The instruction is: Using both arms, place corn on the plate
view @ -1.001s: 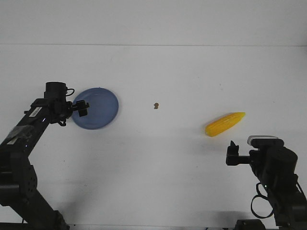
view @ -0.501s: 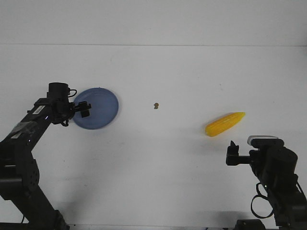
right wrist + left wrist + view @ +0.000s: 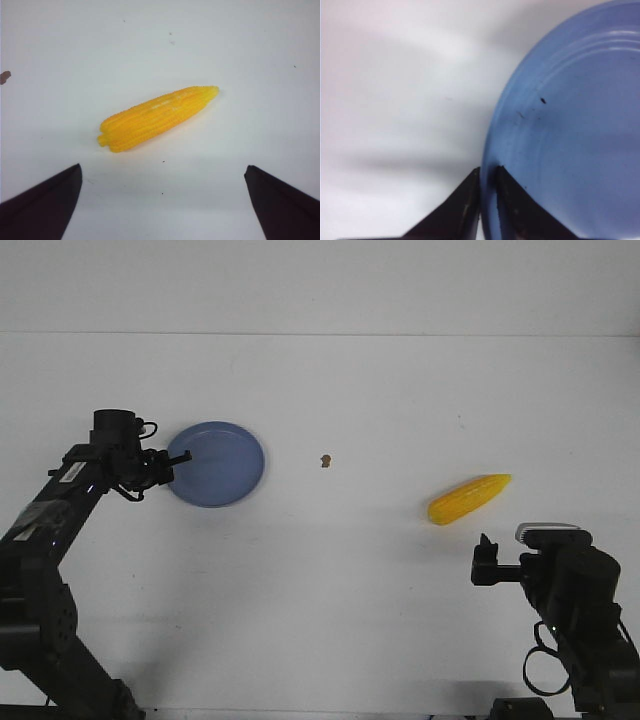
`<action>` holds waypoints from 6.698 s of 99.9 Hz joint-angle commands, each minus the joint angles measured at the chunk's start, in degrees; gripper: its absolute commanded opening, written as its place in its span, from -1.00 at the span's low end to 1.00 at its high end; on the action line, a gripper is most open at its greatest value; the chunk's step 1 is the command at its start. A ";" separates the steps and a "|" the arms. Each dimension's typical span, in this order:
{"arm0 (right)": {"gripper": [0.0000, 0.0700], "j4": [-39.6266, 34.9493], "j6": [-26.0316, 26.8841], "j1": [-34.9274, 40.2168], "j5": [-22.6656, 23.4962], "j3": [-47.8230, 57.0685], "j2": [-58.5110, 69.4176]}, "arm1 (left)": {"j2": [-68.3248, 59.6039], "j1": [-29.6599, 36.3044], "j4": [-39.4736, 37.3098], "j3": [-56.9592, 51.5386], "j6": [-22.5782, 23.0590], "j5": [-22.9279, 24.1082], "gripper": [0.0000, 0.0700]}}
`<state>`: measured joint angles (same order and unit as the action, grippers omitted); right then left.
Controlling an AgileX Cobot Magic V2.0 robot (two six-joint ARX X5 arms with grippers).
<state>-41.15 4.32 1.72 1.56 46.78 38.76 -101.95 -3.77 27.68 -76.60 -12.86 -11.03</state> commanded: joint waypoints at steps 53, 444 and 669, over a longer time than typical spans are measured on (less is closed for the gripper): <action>0.99 0.46 0.42 -0.02 0.15 0.94 0.17 | 23.67 17.88 -3.93 18.23 -4.61 -8.39 -0.99; -0.09 26.32 25.77 26.27 10.67 1.03 31.15 | 46.12 20.55 -7.54 27.45 10.86 13.22 0.59; -0.45 1.09 -0.70 6.73 -13.62 -9.44 -34.21 | 84.78 11.56 -0.72 39.39 6.54 13.18 -0.79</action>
<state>-41.65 3.40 8.45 -11.86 36.84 4.38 -17.08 7.73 27.66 -36.69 -5.72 2.00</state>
